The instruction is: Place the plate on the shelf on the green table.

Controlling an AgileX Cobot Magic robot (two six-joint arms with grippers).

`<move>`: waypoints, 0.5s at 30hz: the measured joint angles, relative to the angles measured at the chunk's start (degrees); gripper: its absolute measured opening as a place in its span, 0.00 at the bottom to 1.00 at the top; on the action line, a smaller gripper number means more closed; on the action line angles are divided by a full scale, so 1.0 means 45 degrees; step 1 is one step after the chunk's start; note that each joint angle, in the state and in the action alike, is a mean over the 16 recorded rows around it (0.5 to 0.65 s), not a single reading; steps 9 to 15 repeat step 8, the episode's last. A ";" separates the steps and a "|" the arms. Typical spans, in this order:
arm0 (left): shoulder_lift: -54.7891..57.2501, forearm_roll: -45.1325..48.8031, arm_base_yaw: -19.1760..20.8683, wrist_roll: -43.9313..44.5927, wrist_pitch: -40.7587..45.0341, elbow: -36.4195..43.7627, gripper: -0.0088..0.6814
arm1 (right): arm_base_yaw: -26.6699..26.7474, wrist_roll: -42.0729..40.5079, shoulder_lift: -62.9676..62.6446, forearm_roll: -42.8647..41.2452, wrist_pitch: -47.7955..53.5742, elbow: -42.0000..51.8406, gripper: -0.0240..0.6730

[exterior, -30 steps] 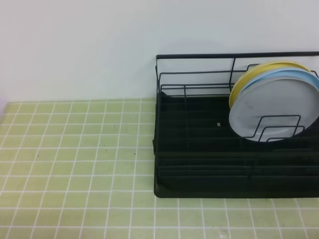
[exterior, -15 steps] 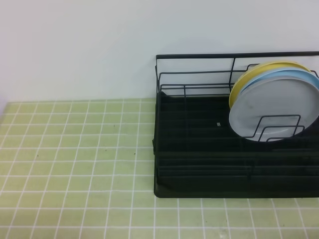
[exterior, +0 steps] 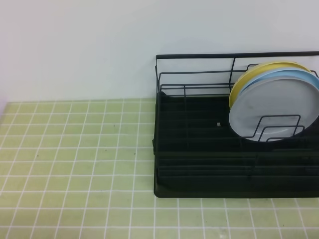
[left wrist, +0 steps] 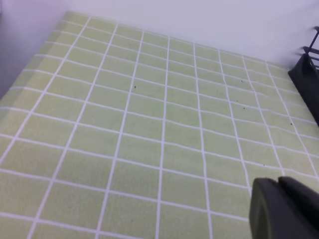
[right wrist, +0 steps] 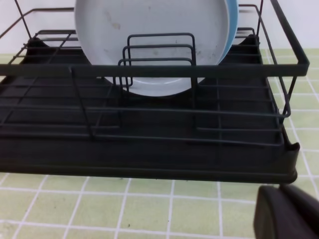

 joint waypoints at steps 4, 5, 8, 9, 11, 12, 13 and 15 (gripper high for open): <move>0.0000 0.0000 0.0000 0.0000 0.0000 0.0000 0.01 | 0.0000 0.0000 -0.0004 0.0001 0.0007 0.0000 0.03; 0.0000 0.0000 0.0000 0.0000 0.0000 0.0000 0.01 | -0.0001 0.0000 -0.0006 0.0001 0.0008 0.0000 0.03; 0.0000 0.0000 0.0000 0.0000 0.0000 0.0000 0.01 | 0.0002 0.0000 0.0019 0.0001 0.0013 0.0000 0.03; 0.0000 0.0000 0.0000 0.0000 0.0000 0.0000 0.01 | 0.0002 0.0000 0.0019 0.0001 0.0013 0.0000 0.03; 0.0000 0.0000 0.0000 0.0000 0.0000 0.0000 0.01 | 0.0002 0.0000 0.0019 0.0001 0.0013 0.0000 0.03; 0.0000 0.0000 0.0000 0.0000 0.0000 0.0000 0.01 | 0.0002 0.0000 0.0019 0.0001 0.0013 0.0000 0.03; 0.0000 0.0000 0.0000 0.0000 0.0000 0.0000 0.01 | 0.0002 0.0000 0.0019 0.0001 0.0013 0.0000 0.03; 0.0000 0.0000 0.0000 0.0000 0.0000 0.0000 0.01 | 0.0002 0.0000 0.0019 0.0001 0.0013 0.0000 0.03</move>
